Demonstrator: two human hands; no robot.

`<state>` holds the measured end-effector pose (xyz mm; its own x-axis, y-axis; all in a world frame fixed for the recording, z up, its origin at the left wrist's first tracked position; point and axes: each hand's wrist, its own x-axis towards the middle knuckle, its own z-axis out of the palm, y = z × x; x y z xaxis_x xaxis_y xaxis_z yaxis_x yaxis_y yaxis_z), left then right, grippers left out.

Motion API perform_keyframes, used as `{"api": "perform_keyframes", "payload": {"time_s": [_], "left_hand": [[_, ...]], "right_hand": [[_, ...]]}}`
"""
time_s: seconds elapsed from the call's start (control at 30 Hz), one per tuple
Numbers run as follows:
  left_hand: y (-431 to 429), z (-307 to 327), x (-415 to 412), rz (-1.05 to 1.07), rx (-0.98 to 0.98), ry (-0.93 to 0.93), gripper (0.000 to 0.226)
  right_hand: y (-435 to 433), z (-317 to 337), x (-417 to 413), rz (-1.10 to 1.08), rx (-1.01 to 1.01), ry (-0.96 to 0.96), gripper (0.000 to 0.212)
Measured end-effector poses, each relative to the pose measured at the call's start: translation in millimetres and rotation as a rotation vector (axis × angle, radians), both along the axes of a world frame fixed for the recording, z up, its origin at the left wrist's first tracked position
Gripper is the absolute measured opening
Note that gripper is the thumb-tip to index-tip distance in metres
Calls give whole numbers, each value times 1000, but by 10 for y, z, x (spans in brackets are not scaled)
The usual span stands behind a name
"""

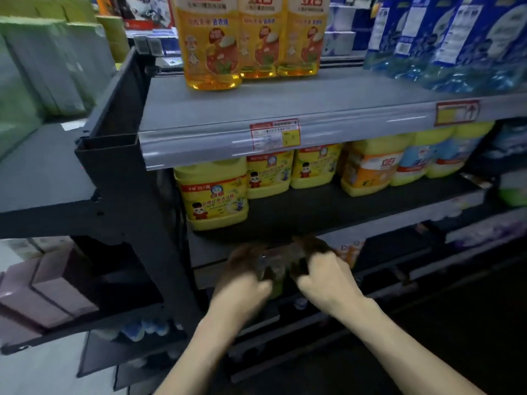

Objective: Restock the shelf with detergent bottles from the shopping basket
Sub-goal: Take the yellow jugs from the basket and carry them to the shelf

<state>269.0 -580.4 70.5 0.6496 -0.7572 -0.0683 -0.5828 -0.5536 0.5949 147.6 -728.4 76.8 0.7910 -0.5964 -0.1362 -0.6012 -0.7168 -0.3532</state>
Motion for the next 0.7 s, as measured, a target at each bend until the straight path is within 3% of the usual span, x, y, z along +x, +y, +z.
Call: {"api": "perform_keyframes", "payload": {"time_s": [0.1, 0.23, 0.37, 0.5, 0.7], "left_hand": [[-225, -30, -332, -75, 95, 51, 26], [-653, -156, -762, -211, 74, -67, 32], [-1147, -285, -1284, -362, 144, -161, 46], [-1738, -421, -1884, -480, 215, -247, 47], [-2609, -636, -2803, -578, 341, -226, 38]], "right_hand": [[-84, -26, -374, -81, -77, 77, 40], [-305, -160, -985, -183, -117, -6, 22], [-664, -401, -1656, -295, -99, -35, 55], [-1056, -653, -2364, -379, -111, 44, 54], [-1568, -1011, -3309, -491, -52, 122, 55]]}}
